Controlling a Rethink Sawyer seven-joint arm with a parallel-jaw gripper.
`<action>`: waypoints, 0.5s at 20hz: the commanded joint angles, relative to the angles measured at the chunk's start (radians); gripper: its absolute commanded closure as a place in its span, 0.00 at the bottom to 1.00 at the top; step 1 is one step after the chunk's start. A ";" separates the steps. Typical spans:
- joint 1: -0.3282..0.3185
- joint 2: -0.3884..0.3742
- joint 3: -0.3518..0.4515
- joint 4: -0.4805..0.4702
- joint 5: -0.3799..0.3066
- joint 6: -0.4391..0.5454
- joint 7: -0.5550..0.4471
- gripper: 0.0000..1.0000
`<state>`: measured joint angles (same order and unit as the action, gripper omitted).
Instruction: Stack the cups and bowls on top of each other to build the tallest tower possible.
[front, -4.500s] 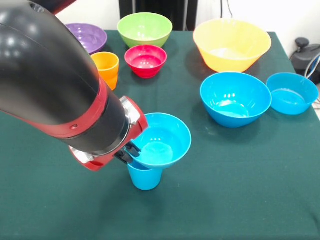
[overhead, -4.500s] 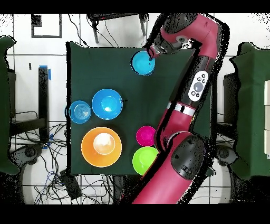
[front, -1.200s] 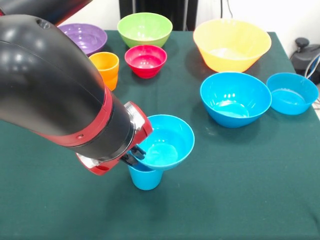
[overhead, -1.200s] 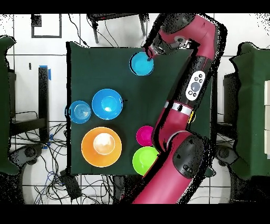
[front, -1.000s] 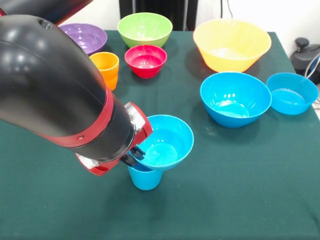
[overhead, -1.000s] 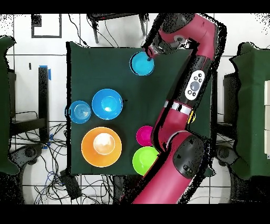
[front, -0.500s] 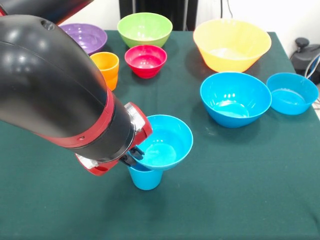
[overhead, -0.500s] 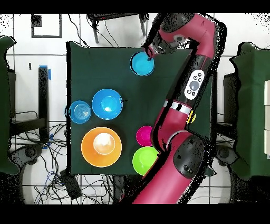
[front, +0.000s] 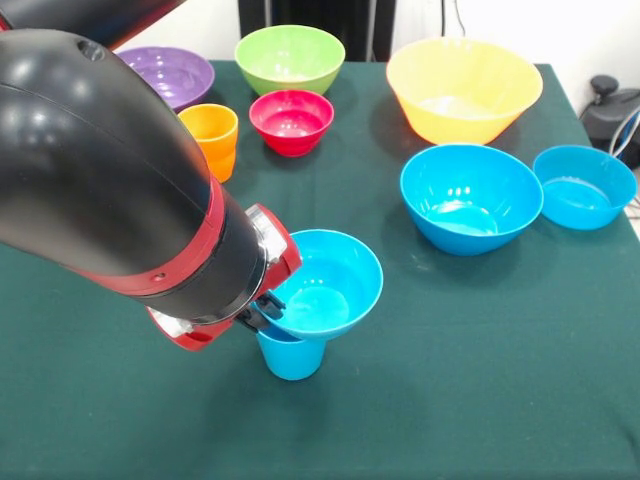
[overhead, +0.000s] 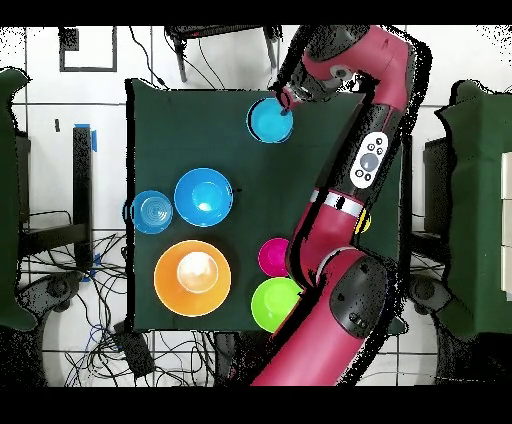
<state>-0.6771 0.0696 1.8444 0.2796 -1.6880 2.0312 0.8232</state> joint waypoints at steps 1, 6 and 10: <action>-0.004 -0.016 -0.030 -0.084 -0.132 0.088 -0.309 1.00; -0.004 -0.016 -0.022 -0.084 -0.142 0.091 -0.304 1.00; -0.002 -0.014 -0.014 -0.082 -0.150 0.098 -0.298 1.00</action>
<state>-0.6776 0.0694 1.8693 0.2795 -1.7293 2.0355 0.8073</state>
